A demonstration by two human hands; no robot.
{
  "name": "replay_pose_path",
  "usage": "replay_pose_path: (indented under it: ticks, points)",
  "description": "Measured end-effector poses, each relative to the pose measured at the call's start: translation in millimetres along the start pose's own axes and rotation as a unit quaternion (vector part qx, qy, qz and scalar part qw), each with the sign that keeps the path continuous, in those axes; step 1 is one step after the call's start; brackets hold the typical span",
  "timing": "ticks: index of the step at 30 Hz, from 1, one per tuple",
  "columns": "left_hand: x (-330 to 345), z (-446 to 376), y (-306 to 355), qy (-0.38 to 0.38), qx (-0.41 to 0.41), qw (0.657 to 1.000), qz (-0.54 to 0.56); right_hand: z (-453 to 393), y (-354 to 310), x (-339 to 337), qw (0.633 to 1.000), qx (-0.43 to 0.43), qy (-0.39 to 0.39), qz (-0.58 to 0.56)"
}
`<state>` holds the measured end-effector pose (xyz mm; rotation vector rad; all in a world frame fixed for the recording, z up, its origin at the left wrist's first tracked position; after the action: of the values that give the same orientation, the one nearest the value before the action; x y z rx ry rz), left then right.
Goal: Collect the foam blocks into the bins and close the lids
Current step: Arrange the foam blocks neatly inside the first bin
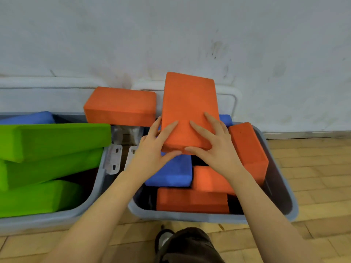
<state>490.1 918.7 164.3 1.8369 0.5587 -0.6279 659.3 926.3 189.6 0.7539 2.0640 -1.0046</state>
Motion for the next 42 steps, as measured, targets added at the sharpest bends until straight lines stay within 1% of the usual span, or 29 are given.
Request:
replay_pose_path:
  ticks: [3,6,10,12,14,16,18,19,21,25,28,29,31,33,36,39,41,42]
  points:
    - [-31.6,-6.1,-8.3,0.065,-0.024,0.997,-0.019,-34.8,-18.7,10.7,0.999,-0.033,0.021,-0.004]
    - [-56.4,-10.0,-24.4,0.143,-0.091,0.985,-0.019,-62.3,-34.8,28.2,0.997,-0.049,0.045,0.038]
    - [-82.0,-11.4,-39.1,0.248,-0.128,0.951,-0.129,-94.2,-51.3,56.2,0.996,-0.056,0.047,0.053]
    - [-90.9,-14.0,-49.3,0.288,-0.165,0.933,-0.140,-110.1,-59.2,69.1,0.994,-0.064,0.059,0.061]
    - [-97.5,-22.6,-59.2,0.309,-0.204,0.919,-0.138,-124.9,-63.8,80.6,0.994,-0.056,0.072,0.064]
    - [-98.5,-36.1,-69.5,0.298,-0.229,0.911,-0.167,-137.2,-60.5,96.2,0.997,-0.039,0.061,0.028]
    - [-92.4,-43.5,-80.7,0.261,-0.241,0.917,-0.183,-141.5,-53.5,113.3,0.998,-0.040,0.022,-0.033]
    - [-88.6,-43.0,-83.6,0.247,-0.220,0.923,-0.194,-140.2,-50.1,119.2,0.997,-0.051,0.008,-0.049]
    - [-85.1,-36.8,-88.7,0.244,-0.165,0.934,-0.204,-135.9,-44.1,125.0,0.995,-0.063,-0.011,-0.082]
    - [-82.3,-31.3,-98.0,0.234,-0.143,0.953,-0.131,-132.1,-44.8,129.7,0.986,-0.056,-0.050,-0.150]
    - [-72.0,-32.2,-92.7,0.213,-0.111,0.952,-0.192,-138.7,-44.9,129.3,0.984,-0.069,-0.041,-0.160]
    - [-73.2,-32.8,-95.3,0.217,-0.119,0.947,-0.204,-140.9,-41.8,127.6,0.984,-0.075,-0.030,-0.158]
    - [-83.4,-38.2,-105.4,0.229,-0.171,0.935,-0.211,-144.6,-32.6,123.8,0.985,-0.086,-0.011,-0.146]
    - [-90.8,-48.8,-113.8,0.209,-0.210,0.929,-0.224,-147.9,-23.5,123.3,0.986,-0.074,-0.009,-0.146]
    - [-90.2,-60.7,-117.0,0.163,-0.202,0.927,-0.269,-152.3,-19.2,124.4,0.990,-0.047,-0.018,-0.135]
    - [-85.0,-51.4,-114.2,0.165,-0.202,0.932,-0.251,-139.1,-25.9,117.3,0.990,-0.062,-0.021,-0.126]
    - [-72.5,-33.3,-110.7,0.153,-0.198,0.941,-0.228,-114.3,-22.3,113.3,0.989,-0.050,-0.040,-0.134]
    - [-62.6,-22.5,-108.6,0.136,-0.190,0.947,-0.219,-98.8,-16.3,111.8,0.993,-0.045,-0.045,-0.103]
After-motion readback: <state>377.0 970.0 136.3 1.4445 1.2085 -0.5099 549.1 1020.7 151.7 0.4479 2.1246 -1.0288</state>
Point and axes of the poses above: each hand's wrist, its own z-axis away from the middle knuckle, its own x-axis out of the palm, y = z × x, the point moved 7 cm from there along -z, towards the middle knuckle, and after that the axes turned 8 degrees about -x, right-handed, at the moved point
